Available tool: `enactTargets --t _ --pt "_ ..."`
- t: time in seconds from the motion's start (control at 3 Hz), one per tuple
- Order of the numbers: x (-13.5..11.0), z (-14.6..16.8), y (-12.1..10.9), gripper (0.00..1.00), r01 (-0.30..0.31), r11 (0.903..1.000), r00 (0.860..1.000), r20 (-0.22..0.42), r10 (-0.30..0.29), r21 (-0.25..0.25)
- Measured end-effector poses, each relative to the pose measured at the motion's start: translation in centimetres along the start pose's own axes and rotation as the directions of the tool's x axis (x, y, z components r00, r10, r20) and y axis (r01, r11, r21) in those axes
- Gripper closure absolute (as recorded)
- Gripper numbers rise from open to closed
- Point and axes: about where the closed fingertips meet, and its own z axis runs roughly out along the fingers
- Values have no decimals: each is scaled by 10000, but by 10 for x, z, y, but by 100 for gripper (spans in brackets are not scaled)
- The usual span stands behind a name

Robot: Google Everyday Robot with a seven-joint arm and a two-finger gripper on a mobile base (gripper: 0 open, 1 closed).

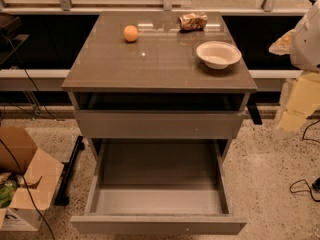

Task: Close middle drawer

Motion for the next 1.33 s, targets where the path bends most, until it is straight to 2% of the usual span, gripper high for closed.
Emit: enactTargets --t 0.33,0.67,1.0,1.33 --pt "0 0 0 0 0 10000 10000 0 0 1" --pt "-3 -1 1 26 73 9999 9999 99 -74 97" --pt "-3 26 17 50 314 9994 9968 737 -300 -173" --pt "1 78 44 73 504 9950 9863 1610 -359 -868"
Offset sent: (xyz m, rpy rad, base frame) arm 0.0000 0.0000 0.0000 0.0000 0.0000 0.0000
